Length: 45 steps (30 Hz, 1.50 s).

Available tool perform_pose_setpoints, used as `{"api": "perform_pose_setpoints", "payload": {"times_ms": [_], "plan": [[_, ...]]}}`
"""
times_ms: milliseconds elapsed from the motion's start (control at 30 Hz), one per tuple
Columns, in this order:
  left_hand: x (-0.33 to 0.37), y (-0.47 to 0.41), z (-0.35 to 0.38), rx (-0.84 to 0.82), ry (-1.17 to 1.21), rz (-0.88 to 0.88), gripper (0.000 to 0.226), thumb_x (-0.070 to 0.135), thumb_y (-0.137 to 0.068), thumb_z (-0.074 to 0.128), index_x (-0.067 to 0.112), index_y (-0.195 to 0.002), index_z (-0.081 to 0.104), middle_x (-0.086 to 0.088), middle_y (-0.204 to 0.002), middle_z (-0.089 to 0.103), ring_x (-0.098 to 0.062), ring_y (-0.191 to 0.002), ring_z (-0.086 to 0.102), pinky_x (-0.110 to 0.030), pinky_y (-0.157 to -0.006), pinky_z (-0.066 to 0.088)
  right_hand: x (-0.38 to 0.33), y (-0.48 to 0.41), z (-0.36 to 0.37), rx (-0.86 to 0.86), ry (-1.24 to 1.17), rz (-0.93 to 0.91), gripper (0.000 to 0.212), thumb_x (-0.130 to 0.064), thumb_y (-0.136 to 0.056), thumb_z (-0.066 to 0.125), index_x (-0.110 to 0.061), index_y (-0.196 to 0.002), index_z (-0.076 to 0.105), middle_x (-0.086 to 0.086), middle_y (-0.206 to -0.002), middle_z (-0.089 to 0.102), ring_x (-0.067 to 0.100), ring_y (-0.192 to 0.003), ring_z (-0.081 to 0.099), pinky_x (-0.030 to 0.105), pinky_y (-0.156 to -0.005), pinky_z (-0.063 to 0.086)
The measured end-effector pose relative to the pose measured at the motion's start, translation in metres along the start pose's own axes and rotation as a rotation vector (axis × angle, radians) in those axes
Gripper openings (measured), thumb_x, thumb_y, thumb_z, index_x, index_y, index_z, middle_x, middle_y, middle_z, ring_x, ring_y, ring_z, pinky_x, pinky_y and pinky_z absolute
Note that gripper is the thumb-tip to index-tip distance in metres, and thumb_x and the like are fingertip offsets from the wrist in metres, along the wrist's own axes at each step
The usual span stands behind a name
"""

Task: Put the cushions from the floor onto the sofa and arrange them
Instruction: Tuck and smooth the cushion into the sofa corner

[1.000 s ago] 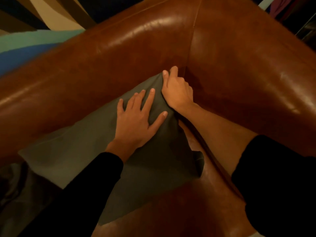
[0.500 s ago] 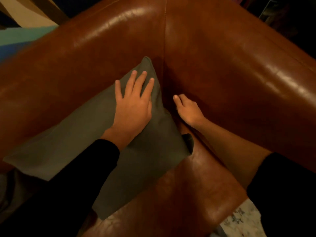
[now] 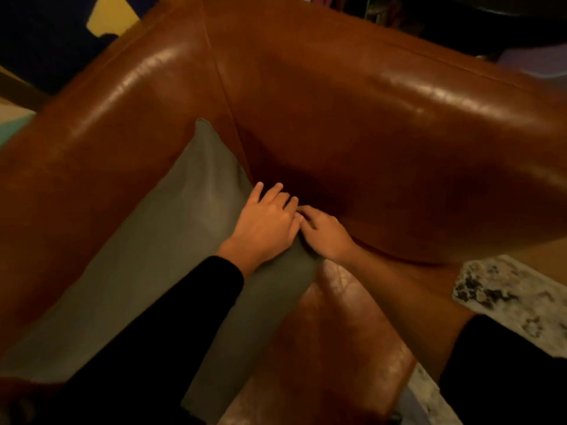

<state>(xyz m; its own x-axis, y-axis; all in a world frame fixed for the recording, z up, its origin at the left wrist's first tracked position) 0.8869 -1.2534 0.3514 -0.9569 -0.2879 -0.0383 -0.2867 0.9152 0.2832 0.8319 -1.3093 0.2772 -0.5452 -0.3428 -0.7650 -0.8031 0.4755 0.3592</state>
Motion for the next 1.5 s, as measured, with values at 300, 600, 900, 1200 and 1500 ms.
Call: {"api": "perform_pose_setpoints", "payload": {"times_ms": [300, 600, 900, 1200, 1500], "plan": [[-0.031, 0.005, 0.022, -0.064, -0.098, 0.012, 0.081, 0.069, -0.084, 0.014, 0.019, -0.123, 0.065, -0.008, -0.13, 0.061, -0.031, -0.127, 0.049, -0.042, -0.109, 0.014, 0.02, -0.004, 0.046, -0.087, -0.067, 0.091, 0.044, -0.037, -0.104, 0.02, -0.031, -0.147, 0.03, -0.004, -0.152, 0.034, 0.014, -0.141, 0.029, 0.036, -0.116, 0.019], [-0.037, -0.019, 0.019, -0.022, -0.24, -0.183, 0.06, 0.059, -0.094, 0.035, 0.012, -0.114, 0.066, -0.012, -0.114, 0.062, -0.032, -0.111, 0.05, -0.044, -0.107, 0.02, 0.063, -0.008, 0.035, -0.301, 0.103, 0.33, 0.052, -0.034, -0.105, 0.01, -0.01, -0.139, 0.042, 0.017, -0.145, 0.041, 0.033, -0.135, 0.035, 0.043, -0.111, 0.026], [-0.036, 0.0, -0.004, 0.356, -0.196, -0.011, 0.043, 0.036, -0.091, 0.044, 0.007, -0.069, 0.067, -0.009, -0.069, 0.063, -0.033, -0.072, 0.058, -0.045, -0.084, 0.032, 0.094, -0.012, 0.025, -0.159, -0.067, 0.6, 0.044, -0.029, -0.102, 0.031, -0.006, -0.139, 0.038, 0.02, -0.144, 0.036, 0.037, -0.13, 0.036, 0.042, -0.104, 0.032], [-0.04, 0.017, -0.011, 0.47, -0.219, 0.011, 0.038, 0.032, -0.092, 0.05, 0.007, -0.069, 0.067, -0.008, -0.068, 0.061, -0.033, -0.071, 0.056, -0.044, -0.087, 0.035, 0.093, -0.005, 0.011, 0.009, -0.128, 0.673, 0.025, -0.019, -0.091, 0.05, -0.002, -0.108, 0.059, 0.018, -0.12, 0.058, 0.035, -0.103, 0.059, 0.041, -0.088, 0.052], [-0.046, 0.025, -0.014, 0.488, -0.221, 0.001, 0.037, 0.033, -0.093, 0.05, 0.009, -0.072, 0.069, -0.008, -0.069, 0.06, -0.032, -0.072, 0.056, -0.044, -0.091, 0.032, 0.076, -0.01, 0.022, 0.031, 0.064, 0.67, 0.037, -0.013, -0.099, 0.033, 0.0, -0.134, 0.035, 0.019, -0.138, 0.045, 0.036, -0.126, 0.044, 0.043, -0.1, 0.039]]}}
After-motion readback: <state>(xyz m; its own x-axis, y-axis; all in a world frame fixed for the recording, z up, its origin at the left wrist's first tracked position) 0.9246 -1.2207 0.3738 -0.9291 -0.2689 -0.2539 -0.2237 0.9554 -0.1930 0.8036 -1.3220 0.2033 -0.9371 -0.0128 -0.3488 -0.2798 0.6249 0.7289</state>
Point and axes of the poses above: each hand's wrist, its own y-axis away from the middle knuckle, its own z-axis out of the palm, x = y × z, the point moved 8 cm from there along -y, towards the middle knuckle
